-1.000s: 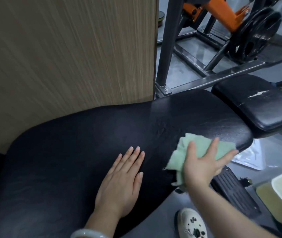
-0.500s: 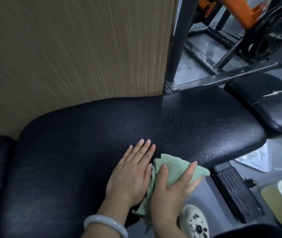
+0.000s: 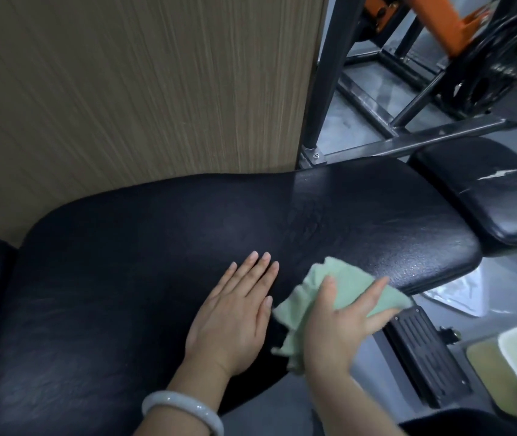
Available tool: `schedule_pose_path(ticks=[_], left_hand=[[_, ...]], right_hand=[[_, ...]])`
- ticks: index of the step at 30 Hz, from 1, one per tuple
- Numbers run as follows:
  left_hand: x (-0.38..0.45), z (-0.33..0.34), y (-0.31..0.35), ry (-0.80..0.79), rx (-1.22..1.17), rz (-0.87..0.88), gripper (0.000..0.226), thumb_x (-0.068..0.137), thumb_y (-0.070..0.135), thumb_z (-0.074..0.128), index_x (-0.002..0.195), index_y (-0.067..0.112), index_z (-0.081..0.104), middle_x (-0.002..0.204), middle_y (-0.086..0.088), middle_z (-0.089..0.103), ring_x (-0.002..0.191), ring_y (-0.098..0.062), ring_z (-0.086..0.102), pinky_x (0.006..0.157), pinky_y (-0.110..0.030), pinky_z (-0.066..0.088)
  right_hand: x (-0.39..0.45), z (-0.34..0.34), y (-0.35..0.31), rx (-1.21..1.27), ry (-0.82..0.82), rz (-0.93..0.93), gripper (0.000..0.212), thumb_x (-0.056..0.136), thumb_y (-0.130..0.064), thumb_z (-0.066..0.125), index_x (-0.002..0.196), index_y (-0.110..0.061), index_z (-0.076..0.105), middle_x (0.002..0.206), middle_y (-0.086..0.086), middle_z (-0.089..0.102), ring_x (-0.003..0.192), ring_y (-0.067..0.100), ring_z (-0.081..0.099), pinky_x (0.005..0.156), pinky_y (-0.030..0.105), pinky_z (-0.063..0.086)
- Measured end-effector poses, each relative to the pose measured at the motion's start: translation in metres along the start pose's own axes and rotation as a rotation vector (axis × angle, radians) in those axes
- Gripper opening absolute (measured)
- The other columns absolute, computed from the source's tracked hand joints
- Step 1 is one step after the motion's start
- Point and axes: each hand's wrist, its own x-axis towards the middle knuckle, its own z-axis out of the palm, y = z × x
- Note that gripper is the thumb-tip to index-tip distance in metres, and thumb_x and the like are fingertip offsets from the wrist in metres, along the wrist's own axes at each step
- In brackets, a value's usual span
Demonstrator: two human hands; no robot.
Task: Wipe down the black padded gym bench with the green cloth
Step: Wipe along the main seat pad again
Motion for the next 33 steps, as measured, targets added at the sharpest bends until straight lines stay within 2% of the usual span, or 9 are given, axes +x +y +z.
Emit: schedule_pose_path(ticks=[4, 7, 11, 15, 17, 20, 24, 28, 33], left_hand=[[0.0, 0.001, -0.001, 0.002, -0.045, -0.01, 0.049, 0.099, 0.028, 0.024, 0.142, 0.016, 0.043, 0.15, 0.005, 0.036, 0.142, -0.005, 0.021, 0.113, -0.03, 0.014], [-0.001, 0.001, -0.001, 0.003, -0.054, -0.023, 0.049, 0.099, 0.029, 0.023, 0.143, 0.017, 0.041, 0.151, 0.006, 0.036, 0.142, -0.005, 0.02, 0.114, -0.03, 0.014], [-0.003, -0.002, 0.001, 0.002, -0.062, -0.029, 0.049, 0.099, 0.03, 0.024, 0.143, 0.017, 0.043, 0.15, 0.006, 0.036, 0.142, -0.005, 0.021, 0.114, -0.03, 0.015], [-0.002, -0.004, 0.002, 0.003, -0.114, -0.034, 0.052, 0.099, 0.037, 0.021, 0.145, 0.02, 0.037, 0.152, 0.01, 0.028, 0.143, -0.001, 0.012, 0.116, -0.027, 0.009], [-0.002, -0.004, 0.002, 0.005, -0.125, -0.035, 0.053, 0.099, 0.039, 0.019, 0.146, 0.02, 0.037, 0.153, 0.01, 0.027, 0.144, -0.001, 0.012, 0.116, -0.028, 0.008], [-0.001, -0.003, 0.001, 0.013, -0.135, -0.028, 0.054, 0.099, 0.037, 0.02, 0.143, 0.016, 0.042, 0.151, 0.006, 0.033, 0.143, -0.004, 0.018, 0.115, -0.029, 0.012], [-0.002, -0.006, 0.0, 0.01, -0.199, -0.04, 0.06, 0.097, 0.042, 0.014, 0.145, 0.016, 0.038, 0.153, 0.008, 0.027, 0.143, 0.0, 0.011, 0.117, -0.025, 0.005], [-0.011, -0.008, -0.004, -0.006, -0.158, -0.039, 0.06, 0.098, 0.045, 0.015, 0.144, 0.015, 0.04, 0.153, 0.006, 0.03, 0.143, -0.003, 0.014, 0.116, -0.026, 0.006], [-0.03, -0.011, -0.012, -0.026, -0.091, -0.028, 0.053, 0.1, 0.039, 0.023, 0.144, 0.016, 0.04, 0.152, 0.004, 0.033, 0.143, -0.006, 0.019, 0.114, -0.028, 0.011]], right_hand=[[-0.053, 0.007, 0.017, 0.027, -0.08, -0.027, 0.076, 0.091, -0.037, 0.057, 0.147, -0.052, 0.008, 0.16, -0.003, -0.016, 0.143, 0.023, 0.019, 0.1, 0.029, 0.027], [-0.046, 0.006, 0.014, 0.042, -0.093, 0.005, 0.077, 0.091, -0.039, 0.057, 0.145, -0.055, 0.006, 0.159, -0.002, -0.017, 0.143, 0.022, 0.019, 0.097, 0.026, 0.025], [0.013, -0.005, -0.006, 0.036, 0.035, 0.043, 0.077, 0.092, -0.045, 0.054, 0.149, -0.048, 0.002, 0.16, 0.01, -0.015, 0.144, 0.031, 0.019, 0.107, 0.036, 0.025], [0.046, -0.013, -0.02, 0.06, 0.108, 0.06, 0.075, 0.095, -0.049, 0.049, 0.15, -0.044, -0.002, 0.159, 0.011, -0.017, 0.14, 0.032, 0.028, 0.094, 0.028, 0.026], [0.036, -0.011, -0.016, 0.048, 0.096, 0.029, 0.074, 0.095, -0.048, 0.048, 0.15, -0.044, 0.0, 0.159, 0.01, -0.018, 0.143, 0.029, 0.023, 0.097, 0.027, 0.026], [-0.008, 0.003, 0.003, 0.011, 0.014, -0.026, 0.071, 0.094, -0.047, 0.051, 0.149, -0.048, 0.006, 0.16, 0.005, -0.016, 0.145, 0.024, 0.014, 0.11, 0.037, 0.025], [-0.074, 0.016, 0.022, 0.047, -0.035, -0.093, 0.072, 0.082, -0.052, 0.053, 0.14, -0.062, 0.014, 0.16, 0.009, -0.004, 0.144, 0.025, 0.017, 0.112, 0.039, 0.025], [-0.064, 0.01, 0.018, 0.052, -0.086, -0.026, 0.075, 0.091, -0.035, 0.059, 0.146, -0.052, 0.011, 0.16, 0.008, -0.007, 0.143, 0.02, 0.017, 0.107, 0.031, 0.024], [-0.007, -0.001, -0.003, 0.003, 0.007, 0.041, 0.075, 0.095, -0.044, 0.051, 0.15, -0.044, 0.001, 0.16, 0.015, -0.01, 0.144, 0.03, 0.017, 0.108, 0.038, 0.024]])
